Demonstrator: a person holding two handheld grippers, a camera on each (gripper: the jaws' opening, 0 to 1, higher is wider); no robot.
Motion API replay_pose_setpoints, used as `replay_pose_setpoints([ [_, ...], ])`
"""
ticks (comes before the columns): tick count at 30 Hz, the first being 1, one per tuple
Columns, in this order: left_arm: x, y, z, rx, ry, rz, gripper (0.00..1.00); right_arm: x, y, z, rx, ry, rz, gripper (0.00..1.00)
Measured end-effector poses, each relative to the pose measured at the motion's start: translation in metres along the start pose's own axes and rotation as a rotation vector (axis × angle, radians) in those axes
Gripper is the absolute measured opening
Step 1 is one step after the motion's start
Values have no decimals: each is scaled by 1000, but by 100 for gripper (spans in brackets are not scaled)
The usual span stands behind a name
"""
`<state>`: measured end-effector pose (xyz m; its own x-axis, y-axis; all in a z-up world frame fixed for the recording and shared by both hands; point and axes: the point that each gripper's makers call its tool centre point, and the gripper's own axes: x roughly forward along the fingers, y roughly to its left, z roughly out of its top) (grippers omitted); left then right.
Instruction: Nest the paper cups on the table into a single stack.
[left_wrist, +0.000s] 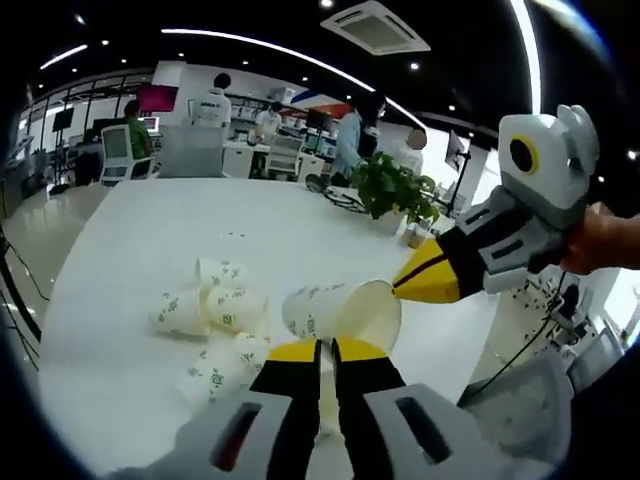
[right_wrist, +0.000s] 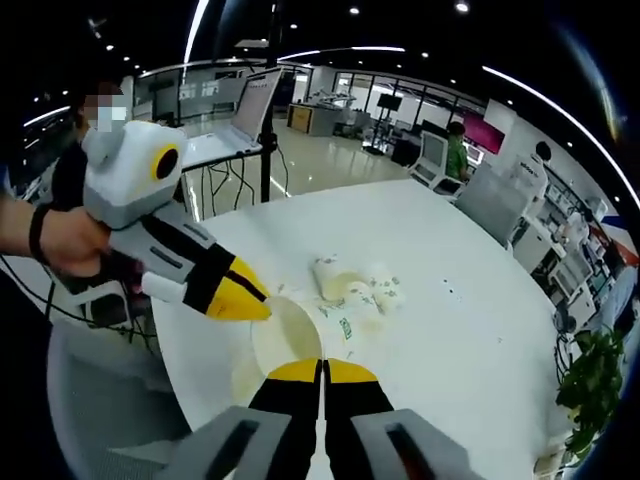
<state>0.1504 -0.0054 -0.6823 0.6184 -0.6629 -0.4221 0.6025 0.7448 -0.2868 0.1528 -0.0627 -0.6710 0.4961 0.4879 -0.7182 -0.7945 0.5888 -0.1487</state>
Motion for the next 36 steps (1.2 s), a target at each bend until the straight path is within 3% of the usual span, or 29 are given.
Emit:
replay_pose_setpoints([
  [17, -27, -28, -30, 28, 105, -73, 3, -5, 31, -20, 57, 81, 77, 0],
  [25, -26, -30, -36, 25, 132, -88, 3, -7, 38, -33, 81, 128, 107, 0],
  [36, -24, -27, -40, 6, 142, -75, 6, 0, 41, -37, 105, 164, 139, 0],
])
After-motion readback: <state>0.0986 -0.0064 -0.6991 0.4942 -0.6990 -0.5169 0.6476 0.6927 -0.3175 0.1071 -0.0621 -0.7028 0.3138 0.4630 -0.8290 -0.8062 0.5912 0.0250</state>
